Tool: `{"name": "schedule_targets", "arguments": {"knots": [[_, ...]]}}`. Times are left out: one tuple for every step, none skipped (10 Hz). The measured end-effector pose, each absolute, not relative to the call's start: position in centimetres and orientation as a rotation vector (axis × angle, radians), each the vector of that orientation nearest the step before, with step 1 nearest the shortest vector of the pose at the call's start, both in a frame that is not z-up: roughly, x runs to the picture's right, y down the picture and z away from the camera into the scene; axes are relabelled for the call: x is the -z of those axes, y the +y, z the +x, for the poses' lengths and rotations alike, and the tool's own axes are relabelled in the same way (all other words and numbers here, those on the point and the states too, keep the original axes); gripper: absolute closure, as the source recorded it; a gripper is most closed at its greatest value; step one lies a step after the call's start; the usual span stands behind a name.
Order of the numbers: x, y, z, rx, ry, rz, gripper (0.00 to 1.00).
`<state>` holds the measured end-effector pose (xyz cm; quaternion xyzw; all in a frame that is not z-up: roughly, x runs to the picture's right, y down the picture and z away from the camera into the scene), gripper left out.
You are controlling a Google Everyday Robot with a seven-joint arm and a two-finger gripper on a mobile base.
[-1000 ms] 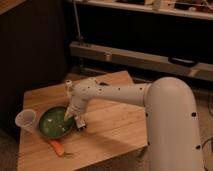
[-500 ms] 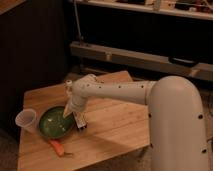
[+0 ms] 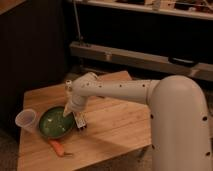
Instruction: Drag the ceramic bowl in a circle
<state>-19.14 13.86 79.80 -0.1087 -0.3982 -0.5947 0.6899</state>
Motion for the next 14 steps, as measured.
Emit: {"name": "schedule_targets", "arguments": {"knots": [[-79.9, 14.1, -19.3, 1.328, -0.895, -0.246, 0.48], [-80.0, 14.2, -19.2, 1.327, -0.899, -0.248, 0.48], [-80.2, 14.5, -19.3, 1.329, -0.905, -0.25, 0.48], [-80.2, 14.7, -19.3, 1.329, -0.909, -0.25, 0.48], [-80.3, 14.9, -19.4, 1.331, -0.912, -0.249, 0.48], [-80.3, 15.0, -19.5, 1.335, -0.914, -0.248, 0.48], [-80.4, 15.2, -19.7, 1.338, -0.916, -0.248, 0.48], [-80.5, 15.4, -19.8, 1.341, -0.917, -0.249, 0.48], [-80.5, 15.5, -19.9, 1.344, -0.918, -0.249, 0.48], [-80.5, 15.7, -20.0, 1.348, -0.919, -0.25, 0.48], [-80.6, 15.7, -20.1, 1.35, -0.919, -0.251, 0.48], [-80.6, 15.7, -20.2, 1.35, -0.92, -0.251, 0.48], [-80.6, 15.8, -20.3, 1.351, -0.922, -0.254, 0.48], [-80.7, 15.9, -20.4, 1.35, -0.924, -0.257, 0.48]]}}
